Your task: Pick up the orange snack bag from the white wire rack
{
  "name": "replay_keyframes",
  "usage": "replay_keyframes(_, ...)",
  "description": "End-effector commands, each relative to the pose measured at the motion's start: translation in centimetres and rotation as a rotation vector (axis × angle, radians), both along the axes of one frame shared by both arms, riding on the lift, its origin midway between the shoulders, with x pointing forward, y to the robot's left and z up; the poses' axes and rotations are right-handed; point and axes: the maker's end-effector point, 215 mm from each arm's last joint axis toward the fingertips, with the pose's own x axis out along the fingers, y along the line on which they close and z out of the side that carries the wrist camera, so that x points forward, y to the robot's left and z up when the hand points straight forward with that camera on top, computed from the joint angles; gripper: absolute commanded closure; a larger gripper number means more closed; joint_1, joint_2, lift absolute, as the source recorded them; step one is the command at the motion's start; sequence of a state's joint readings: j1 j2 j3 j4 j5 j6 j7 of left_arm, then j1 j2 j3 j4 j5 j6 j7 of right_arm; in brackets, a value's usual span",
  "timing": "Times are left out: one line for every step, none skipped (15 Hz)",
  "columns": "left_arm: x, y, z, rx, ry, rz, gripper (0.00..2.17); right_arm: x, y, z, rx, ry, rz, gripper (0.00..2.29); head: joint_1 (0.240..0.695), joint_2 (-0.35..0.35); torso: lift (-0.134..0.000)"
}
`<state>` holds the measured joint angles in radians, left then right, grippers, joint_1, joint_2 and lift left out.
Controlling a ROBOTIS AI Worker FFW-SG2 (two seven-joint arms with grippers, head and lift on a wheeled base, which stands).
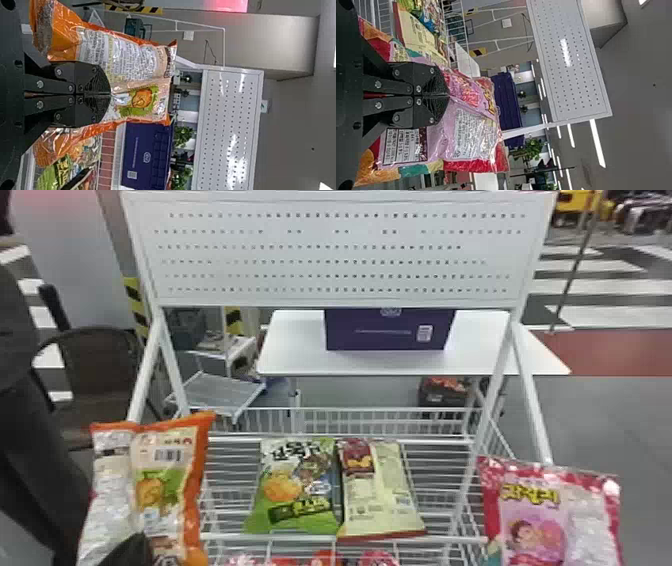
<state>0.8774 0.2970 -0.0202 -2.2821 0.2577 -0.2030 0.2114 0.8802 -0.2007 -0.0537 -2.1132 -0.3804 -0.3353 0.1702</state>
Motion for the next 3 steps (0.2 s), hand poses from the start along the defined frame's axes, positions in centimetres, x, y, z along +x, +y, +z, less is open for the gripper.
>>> replay_keyframes(-0.02,-0.14,0.09,-0.003,-0.003,-0.002,1.74,0.00,-0.07,0.03,0.000,0.000,-0.002,2.15,0.499,0.000,0.000)
replay_keyframes(-0.02,-0.15,0.00,-0.003,0.000,-0.002,1.74,0.00,-0.07,0.03,0.000,0.000,-0.002,2.15,0.499,0.000,0.000)
replay_keyframes(-0.02,-0.15,0.00,-0.003,0.000,-0.002,1.74,0.02,-0.05,0.11,0.000,-0.002,-0.001,2.15,0.499,0.000,0.000)
